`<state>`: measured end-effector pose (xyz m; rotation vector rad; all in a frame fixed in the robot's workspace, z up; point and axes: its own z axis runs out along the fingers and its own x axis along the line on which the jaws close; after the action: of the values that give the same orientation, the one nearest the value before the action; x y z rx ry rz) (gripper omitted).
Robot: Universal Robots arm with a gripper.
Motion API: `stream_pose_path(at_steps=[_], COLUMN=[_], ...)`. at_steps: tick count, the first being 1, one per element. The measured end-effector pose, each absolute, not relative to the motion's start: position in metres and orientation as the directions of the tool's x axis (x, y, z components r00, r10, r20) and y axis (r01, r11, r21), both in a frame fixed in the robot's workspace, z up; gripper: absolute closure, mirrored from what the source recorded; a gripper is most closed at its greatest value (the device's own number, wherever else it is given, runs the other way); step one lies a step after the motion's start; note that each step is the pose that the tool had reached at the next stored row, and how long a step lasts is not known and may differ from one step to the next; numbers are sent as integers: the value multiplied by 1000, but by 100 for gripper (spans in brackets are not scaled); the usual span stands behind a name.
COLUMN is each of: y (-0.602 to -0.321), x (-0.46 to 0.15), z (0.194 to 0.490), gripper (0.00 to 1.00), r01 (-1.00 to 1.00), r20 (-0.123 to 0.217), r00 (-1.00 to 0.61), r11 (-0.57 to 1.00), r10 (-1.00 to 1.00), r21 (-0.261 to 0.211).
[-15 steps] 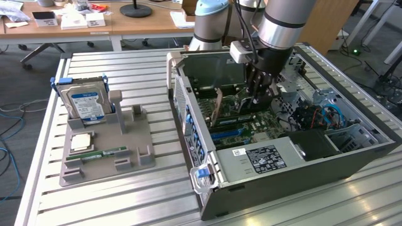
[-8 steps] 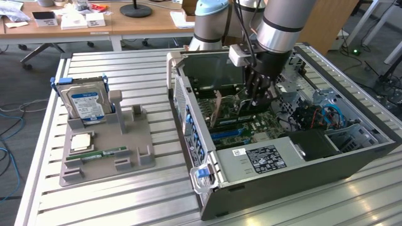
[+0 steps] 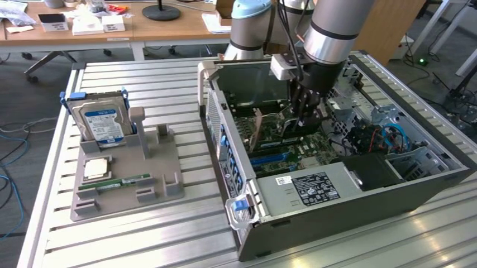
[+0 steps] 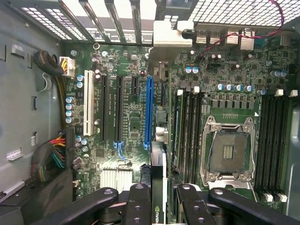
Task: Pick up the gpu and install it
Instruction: 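Insert the gpu into the slot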
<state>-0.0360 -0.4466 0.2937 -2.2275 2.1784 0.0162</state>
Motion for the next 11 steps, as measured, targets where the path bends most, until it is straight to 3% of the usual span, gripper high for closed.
stream_pose_path(at_steps=[11], y=[-452], x=[-39], z=[292], gripper=[74], r01=[-1000], r20=[-26], r00=[22], r11=[-22], r10=[-999], r21=[-11])
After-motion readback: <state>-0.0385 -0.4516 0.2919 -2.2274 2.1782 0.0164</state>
